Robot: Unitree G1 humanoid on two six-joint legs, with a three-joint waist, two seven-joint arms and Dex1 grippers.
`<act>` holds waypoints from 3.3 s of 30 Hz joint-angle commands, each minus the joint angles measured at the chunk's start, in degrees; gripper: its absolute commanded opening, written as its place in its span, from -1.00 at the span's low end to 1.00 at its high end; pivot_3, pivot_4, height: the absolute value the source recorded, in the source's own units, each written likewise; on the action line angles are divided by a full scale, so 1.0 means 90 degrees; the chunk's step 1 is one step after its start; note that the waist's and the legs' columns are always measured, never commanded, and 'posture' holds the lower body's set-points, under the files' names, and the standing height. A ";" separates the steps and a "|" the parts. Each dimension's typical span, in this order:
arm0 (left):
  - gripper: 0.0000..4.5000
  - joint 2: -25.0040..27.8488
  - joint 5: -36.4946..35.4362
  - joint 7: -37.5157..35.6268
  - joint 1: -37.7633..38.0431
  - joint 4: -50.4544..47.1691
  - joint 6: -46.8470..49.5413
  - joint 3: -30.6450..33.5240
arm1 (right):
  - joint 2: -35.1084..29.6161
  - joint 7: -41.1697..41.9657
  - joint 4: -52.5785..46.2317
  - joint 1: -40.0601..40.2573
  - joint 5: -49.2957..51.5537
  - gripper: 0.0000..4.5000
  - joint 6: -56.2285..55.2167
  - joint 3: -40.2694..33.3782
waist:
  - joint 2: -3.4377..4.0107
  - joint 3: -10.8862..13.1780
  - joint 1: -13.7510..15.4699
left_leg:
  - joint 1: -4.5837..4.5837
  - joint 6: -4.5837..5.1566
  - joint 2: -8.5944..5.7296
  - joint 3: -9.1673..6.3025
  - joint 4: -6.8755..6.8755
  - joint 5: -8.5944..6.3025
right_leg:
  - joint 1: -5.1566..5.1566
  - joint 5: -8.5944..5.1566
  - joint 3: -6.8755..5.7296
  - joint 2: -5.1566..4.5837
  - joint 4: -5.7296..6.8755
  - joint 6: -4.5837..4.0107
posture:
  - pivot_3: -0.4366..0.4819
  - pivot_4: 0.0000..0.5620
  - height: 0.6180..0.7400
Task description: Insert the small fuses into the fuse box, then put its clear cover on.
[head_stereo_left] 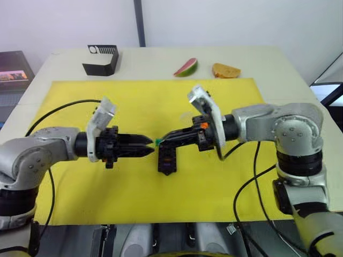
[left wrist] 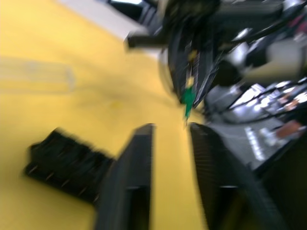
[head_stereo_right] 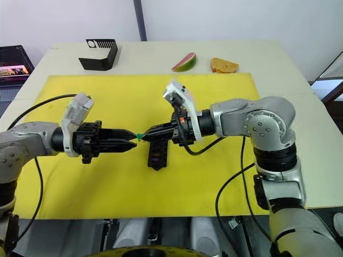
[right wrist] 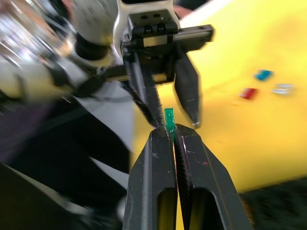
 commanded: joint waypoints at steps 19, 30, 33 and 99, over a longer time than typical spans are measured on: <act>0.96 -0.0454 0.3663 -0.0691 0.0704 0.0714 -0.4273 -0.1622 | -0.0655 0.1740 -0.0012 0.0924 -0.3601 -1.00 -0.3768 0.2055 | 0.0002 0.0002 0.0017 | -0.0008 0.0013 0.0004 0.0002 0.0001 -0.0008 | 0.0008 0.0002 0.0000 -0.0002 -0.0031 0.0002 | -0.05 -0.47 1.00; 0.96 -0.0633 0.3867 -0.0700 0.0640 0.0819 -0.4332 -0.1696 | -0.0565 0.1938 0.0142 0.1042 -0.3883 -1.00 -0.3768 0.2033 | 0.0002 0.0002 0.0017 | -0.0008 0.0013 0.0004 0.0002 0.0001 -0.0007 | 0.0008 0.0002 -0.0001 -0.0001 -0.0030 0.0002 | -0.05 -0.47 1.00; 0.96 -0.0631 0.3898 -0.0710 0.0652 0.0818 -0.4342 -0.1692 | -0.0533 0.1965 0.0173 0.1063 -0.3940 -1.00 -0.3783 0.2030 | 0.0002 0.0002 0.0017 | -0.0008 0.0012 0.0004 0.0002 0.0001 -0.0007 | 0.0008 0.0002 -0.0002 -0.0001 -0.0030 0.0003 | -0.05 -0.47 1.00; 0.96 -0.0616 0.4064 -0.0667 0.0846 0.0668 -0.4365 -0.1727 | -0.0269 0.2207 0.0605 0.1332 -0.4586 -1.00 -0.4064 0.2094 | 0.0001 0.0000 0.0015 | -0.0003 -0.0004 0.0003 0.0003 0.0005 0.0003 | 0.0010 0.0003 -0.0003 0.0004 -0.0020 0.0003 | -0.05 -0.47 1.00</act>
